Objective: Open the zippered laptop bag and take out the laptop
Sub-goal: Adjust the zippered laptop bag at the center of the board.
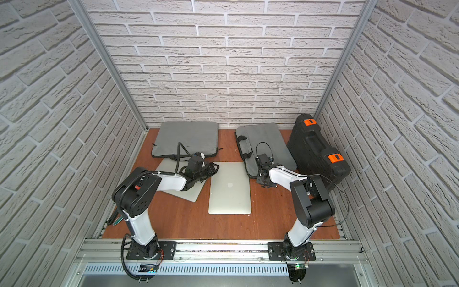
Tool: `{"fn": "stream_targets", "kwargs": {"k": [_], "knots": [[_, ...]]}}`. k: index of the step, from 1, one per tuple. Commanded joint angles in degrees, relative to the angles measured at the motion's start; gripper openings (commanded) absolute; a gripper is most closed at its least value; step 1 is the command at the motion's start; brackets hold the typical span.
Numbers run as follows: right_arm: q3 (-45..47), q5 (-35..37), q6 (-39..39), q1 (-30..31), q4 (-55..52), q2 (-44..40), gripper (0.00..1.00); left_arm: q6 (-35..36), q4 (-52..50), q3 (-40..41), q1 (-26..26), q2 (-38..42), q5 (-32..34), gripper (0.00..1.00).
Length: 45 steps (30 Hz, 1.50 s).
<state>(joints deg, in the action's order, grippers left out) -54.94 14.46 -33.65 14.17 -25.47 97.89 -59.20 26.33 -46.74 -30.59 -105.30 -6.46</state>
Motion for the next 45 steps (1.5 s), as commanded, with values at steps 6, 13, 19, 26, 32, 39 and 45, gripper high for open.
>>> {"fn": "stream_targets", "kwargs": {"k": [6,13,19,26,32,39,45], "knots": [[-5.2,-0.3,3.7,-2.4,2.6,3.6,0.28,-1.2,-13.1,3.5,1.2,-1.6,4.8,0.62],[-9.6,1.4,6.0,-3.3,1.8,7.8,0.27,-1.0,-13.8,3.7,1.4,-0.8,5.1,0.62],[-11.0,1.1,6.5,-3.9,1.4,9.4,0.26,-1.4,-13.8,5.0,1.3,0.1,5.2,0.62],[-6.8,-2.7,5.7,-3.8,1.9,4.8,0.25,-1.4,-14.1,6.7,1.0,1.8,4.5,0.62],[-1.2,-7.2,4.2,-3.0,1.0,-2.6,0.3,-0.1,-17.3,7.3,1.2,5.6,5.8,0.63],[3.4,-8.8,2.3,-0.2,-1.6,-11.8,0.37,3.0,-23.8,6.6,1.2,12.4,7.8,0.63],[5.6,-9.4,0.4,3.3,-4.6,-18.6,0.48,5.2,-29.6,6.7,1.4,20.8,10.0,0.81]]}}
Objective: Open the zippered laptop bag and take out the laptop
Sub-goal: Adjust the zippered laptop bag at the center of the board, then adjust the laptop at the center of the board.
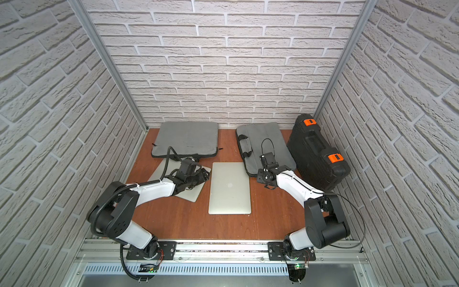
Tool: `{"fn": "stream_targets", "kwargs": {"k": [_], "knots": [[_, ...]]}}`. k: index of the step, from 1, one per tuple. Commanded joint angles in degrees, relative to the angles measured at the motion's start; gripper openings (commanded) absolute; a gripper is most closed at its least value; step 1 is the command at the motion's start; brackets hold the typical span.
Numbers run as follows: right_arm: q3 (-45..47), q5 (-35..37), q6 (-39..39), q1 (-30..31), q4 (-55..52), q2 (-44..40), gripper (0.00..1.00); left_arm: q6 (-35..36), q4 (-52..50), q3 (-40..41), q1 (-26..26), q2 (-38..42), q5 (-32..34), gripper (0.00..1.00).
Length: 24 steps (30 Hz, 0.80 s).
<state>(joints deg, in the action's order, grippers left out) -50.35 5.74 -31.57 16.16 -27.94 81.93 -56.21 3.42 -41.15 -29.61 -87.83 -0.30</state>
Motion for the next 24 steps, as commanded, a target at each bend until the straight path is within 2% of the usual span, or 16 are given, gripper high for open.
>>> {"fn": "stream_targets", "kwargs": {"k": [1,4,15,16,19,24], "knots": [[1.4,-0.6,-1.8,1.9,-2.5,-3.9,0.49,2.3,-7.6,1.2,0.3,5.1,4.4,0.85],[2.7,-0.8,-1.8,2.8,-3.6,-8.1,0.5,2.7,-9.9,2.2,0.6,10.8,6.0,0.98],[3.5,7.1,0.6,2.8,-11.9,-21.8,0.59,4.9,-22.3,4.0,3.0,32.4,14.8,0.98],[3.6,8.0,0.9,2.8,-12.2,-22.6,0.63,5.3,-23.2,4.5,3.3,34.2,15.9,0.98],[4.2,9.8,2.0,2.8,-12.1,-24.7,0.89,6.5,-25.0,5.6,4.0,39.3,18.8,0.98],[4.7,13.5,4.2,2.8,-10.9,-26.3,1.0,8.8,-25.7,7.5,5.5,44.8,22.7,0.98]]}}
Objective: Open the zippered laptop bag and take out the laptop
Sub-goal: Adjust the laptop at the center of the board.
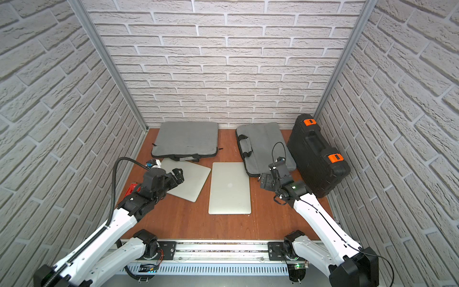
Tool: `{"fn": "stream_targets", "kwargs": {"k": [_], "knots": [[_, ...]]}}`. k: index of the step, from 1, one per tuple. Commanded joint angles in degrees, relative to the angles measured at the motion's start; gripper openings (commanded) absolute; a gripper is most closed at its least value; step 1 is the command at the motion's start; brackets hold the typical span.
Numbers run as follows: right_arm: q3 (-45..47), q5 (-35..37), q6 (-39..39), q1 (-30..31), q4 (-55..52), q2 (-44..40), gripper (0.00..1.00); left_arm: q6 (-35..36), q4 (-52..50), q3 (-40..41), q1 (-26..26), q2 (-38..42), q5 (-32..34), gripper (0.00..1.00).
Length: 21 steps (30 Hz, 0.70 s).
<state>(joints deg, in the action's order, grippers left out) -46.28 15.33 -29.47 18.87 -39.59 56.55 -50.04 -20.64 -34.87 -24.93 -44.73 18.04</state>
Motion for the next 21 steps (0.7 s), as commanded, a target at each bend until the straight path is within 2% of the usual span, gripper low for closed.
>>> {"fn": "stream_targets", "kwargs": {"k": [1,6,10,17,21], "knots": [[0.9,4.7,3.0,0.2,1.4,-1.1,1.0,3.4,-1.4,1.7,0.9,2.5,5.2,0.98],[3.1,9.1,7.6,0.1,5.7,-3.0,1.0,6.2,1.8,4.2,1.6,5.6,8.6,0.98],[3.5,9.5,8.1,0.2,7.0,-3.2,1.0,6.5,3.4,5.3,2.5,5.6,8.9,0.98],[2.9,3.3,7.6,0.2,9.1,3.6,1.0,9.0,4.2,5.8,4.8,3.9,11.2,0.98],[3.5,-0.4,6.5,0.3,11.8,7.9,1.0,13.3,7.0,6.8,10.4,1.5,10.6,0.98]]}}
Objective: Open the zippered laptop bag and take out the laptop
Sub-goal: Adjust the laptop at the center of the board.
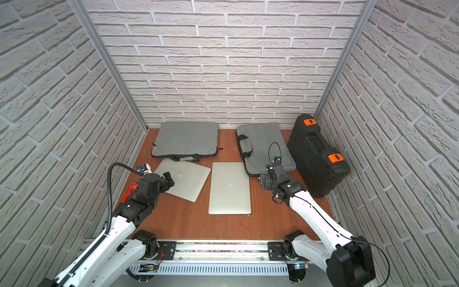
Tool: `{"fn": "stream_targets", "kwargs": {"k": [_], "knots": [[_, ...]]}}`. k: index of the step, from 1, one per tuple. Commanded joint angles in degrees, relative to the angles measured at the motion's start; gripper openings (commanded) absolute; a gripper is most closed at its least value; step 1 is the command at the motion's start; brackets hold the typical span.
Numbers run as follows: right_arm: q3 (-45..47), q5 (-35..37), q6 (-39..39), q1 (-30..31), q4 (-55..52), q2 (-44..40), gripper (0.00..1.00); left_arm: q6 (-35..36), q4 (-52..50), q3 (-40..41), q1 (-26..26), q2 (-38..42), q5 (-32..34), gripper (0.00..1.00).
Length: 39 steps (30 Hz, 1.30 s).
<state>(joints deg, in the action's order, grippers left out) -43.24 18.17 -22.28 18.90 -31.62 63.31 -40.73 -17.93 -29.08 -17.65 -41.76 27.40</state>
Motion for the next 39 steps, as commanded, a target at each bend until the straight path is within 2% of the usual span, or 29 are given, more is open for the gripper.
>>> {"fn": "stream_targets", "kwargs": {"k": [1,7,11,16,21,24,32,39], "knots": [[0.7,-4.3,-0.9,0.2,4.8,1.9,0.99,4.9,5.1,1.0,5.4,-2.5,-0.5,0.98],[0.9,-7.8,-3.7,0.2,6.9,4.4,0.99,7.7,10.4,-1.0,21.9,-13.2,-18.4,0.98],[1.5,-11.0,-6.7,0.4,7.7,4.7,0.96,7.1,13.7,-2.4,27.2,-19.1,-24.1,0.98],[3.1,-15.1,-10.8,1.8,9.9,6.0,0.86,7.2,15.1,-2.8,28.2,-21.0,-23.5,0.98],[3.2,-15.6,-13.1,5.5,12.0,9.6,0.79,6.7,15.0,-2.4,28.6,-20.9,-23.5,0.98],[2.7,-16.5,-15.5,8.3,12.5,13.2,0.79,6.4,15.0,-2.4,28.7,-20.7,-23.9,0.98],[3.9,-17.9,-21.5,14.0,13.3,19.6,0.87,5.8,14.9,-2.6,28.8,-21.1,-24.6,0.98],[3.9,-19.9,-24.6,19.1,14.5,21.8,0.87,5.7,14.4,-2.6,28.7,-20.9,-24.3,0.98]]}}
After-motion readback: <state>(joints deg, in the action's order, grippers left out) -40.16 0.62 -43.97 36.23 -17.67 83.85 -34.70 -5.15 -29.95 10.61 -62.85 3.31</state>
